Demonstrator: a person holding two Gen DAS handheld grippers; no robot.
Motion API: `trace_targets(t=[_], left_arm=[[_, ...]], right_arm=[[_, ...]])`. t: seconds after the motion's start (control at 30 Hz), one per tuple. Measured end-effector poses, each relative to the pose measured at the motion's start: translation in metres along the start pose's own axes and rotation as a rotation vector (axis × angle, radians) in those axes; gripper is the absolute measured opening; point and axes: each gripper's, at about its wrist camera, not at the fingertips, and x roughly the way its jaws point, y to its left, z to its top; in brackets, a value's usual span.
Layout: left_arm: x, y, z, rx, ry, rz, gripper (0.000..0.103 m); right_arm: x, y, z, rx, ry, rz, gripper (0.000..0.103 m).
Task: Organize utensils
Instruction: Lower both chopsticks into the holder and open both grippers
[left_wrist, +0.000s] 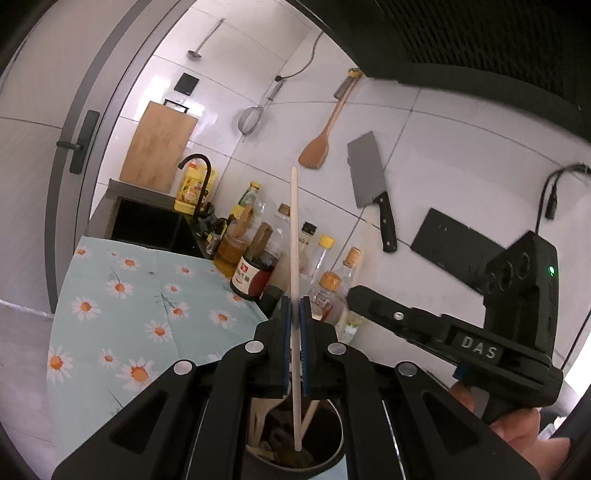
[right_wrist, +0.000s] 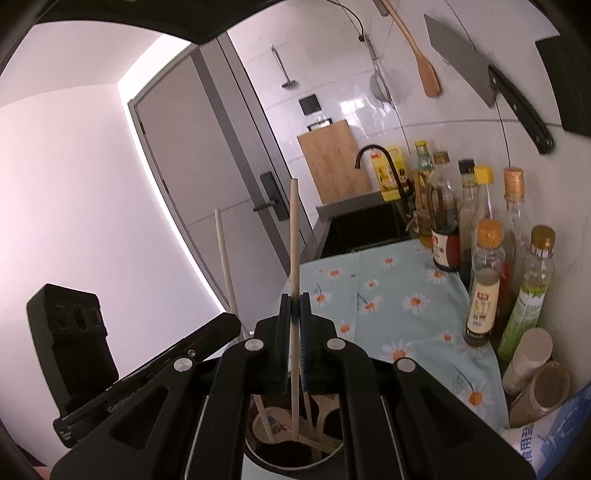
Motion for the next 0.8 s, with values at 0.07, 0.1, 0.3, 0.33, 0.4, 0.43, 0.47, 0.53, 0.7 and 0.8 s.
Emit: trace_targets(t=[0.07,0.1,0.3,0.33,0.4,0.43,0.47,0.53,0.7,0.8], left_arm=[[0.001,-0.003,-0.006,0.019,0.009,0.004,0.004],[0.001,-0.004,-0.008,0.023,0.012,0.005,0.004],[0.002,-0.003,-0.017,0.021,0.043,0.013,0.004],[0.002,-0.003,-0.018,0.023,0.051,0.011,0.004],[0.0,-0.004,-0.018,0.027,0.056,0.015,0.004],[-0.001,-0.004,-0.018,0.026,0.054,0.017,0.004],[-0.002,-0.004,-0.018,0.023,0.053,0.017,0.004],[-0.005,-0.003,-0.018,0.015,0.05,0.024,0.004],[-0.011,-0.004,-0.016,0.014,0.044,0.028,0.004],[-0.014,-0.005,-0.015,0.012,0.042,0.032,0.004]], right_arm=[[0.002,-0.001,-0.004,0.004,0.013,0.0,0.006],[0.002,-0.002,-0.006,0.01,0.021,0.0,0.006],[0.002,-0.002,-0.01,0.021,0.039,0.001,0.009],[0.001,-0.003,-0.01,0.022,0.04,0.0,0.012],[0.0,-0.003,-0.01,0.027,0.045,0.007,0.014],[0.0,-0.003,-0.01,0.028,0.045,0.005,0.014],[-0.001,-0.003,-0.01,0.029,0.044,0.004,0.014],[-0.002,-0.002,-0.009,0.031,0.042,0.004,0.014],[-0.005,0.0,-0.009,0.028,0.042,0.001,0.014],[-0.007,0.003,-0.009,0.029,0.041,0.002,0.014]])
